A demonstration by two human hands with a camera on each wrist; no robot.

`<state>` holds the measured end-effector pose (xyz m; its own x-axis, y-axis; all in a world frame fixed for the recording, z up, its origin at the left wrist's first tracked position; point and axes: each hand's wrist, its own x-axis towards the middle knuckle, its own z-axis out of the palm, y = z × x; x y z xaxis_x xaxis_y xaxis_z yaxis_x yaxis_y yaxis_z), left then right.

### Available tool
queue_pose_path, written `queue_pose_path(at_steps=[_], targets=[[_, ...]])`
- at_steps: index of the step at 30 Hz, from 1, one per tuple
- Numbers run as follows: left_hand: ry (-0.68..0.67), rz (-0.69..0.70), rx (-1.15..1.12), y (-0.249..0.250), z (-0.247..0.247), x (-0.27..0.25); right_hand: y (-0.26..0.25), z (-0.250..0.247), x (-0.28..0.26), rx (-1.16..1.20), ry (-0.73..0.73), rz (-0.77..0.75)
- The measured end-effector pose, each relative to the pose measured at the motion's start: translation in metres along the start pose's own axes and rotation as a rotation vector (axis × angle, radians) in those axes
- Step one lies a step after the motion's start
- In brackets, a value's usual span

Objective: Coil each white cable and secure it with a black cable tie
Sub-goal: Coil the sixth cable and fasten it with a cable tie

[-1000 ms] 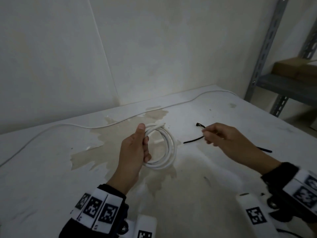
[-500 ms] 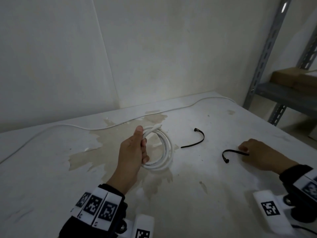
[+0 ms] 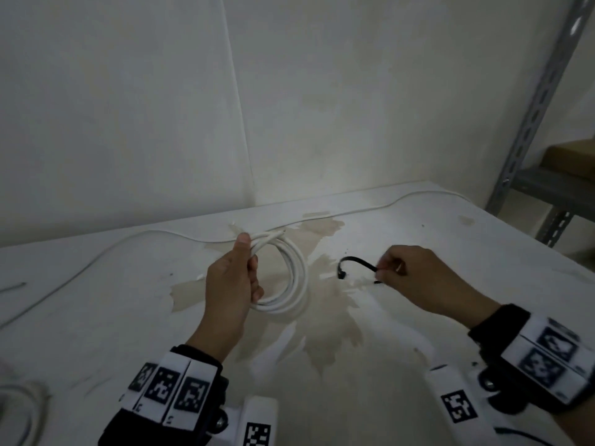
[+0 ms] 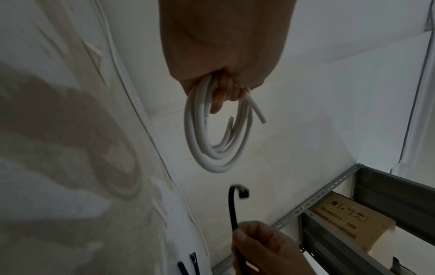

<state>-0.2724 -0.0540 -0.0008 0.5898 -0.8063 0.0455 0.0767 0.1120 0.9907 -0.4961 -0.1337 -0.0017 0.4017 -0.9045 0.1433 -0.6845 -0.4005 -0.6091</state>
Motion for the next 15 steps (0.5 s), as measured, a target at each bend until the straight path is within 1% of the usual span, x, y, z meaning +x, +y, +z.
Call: queue_pose_path(at_steps=[5,10,15], targets=[[0.087,0.062,-0.011,0.007,-0.031,0.01,-0.061,0.042,0.016,0.215,-0.035,-0.093],[0.18,0.159,0.002,0.012,-0.057,0.026,-0.116,0.072,0.028,0.546,-0.054,-0.129],[0.281,0.273,0.037,0.014,-0.071,0.045,-0.152,0.098,0.041,0.669,-0.086,-0.185]])
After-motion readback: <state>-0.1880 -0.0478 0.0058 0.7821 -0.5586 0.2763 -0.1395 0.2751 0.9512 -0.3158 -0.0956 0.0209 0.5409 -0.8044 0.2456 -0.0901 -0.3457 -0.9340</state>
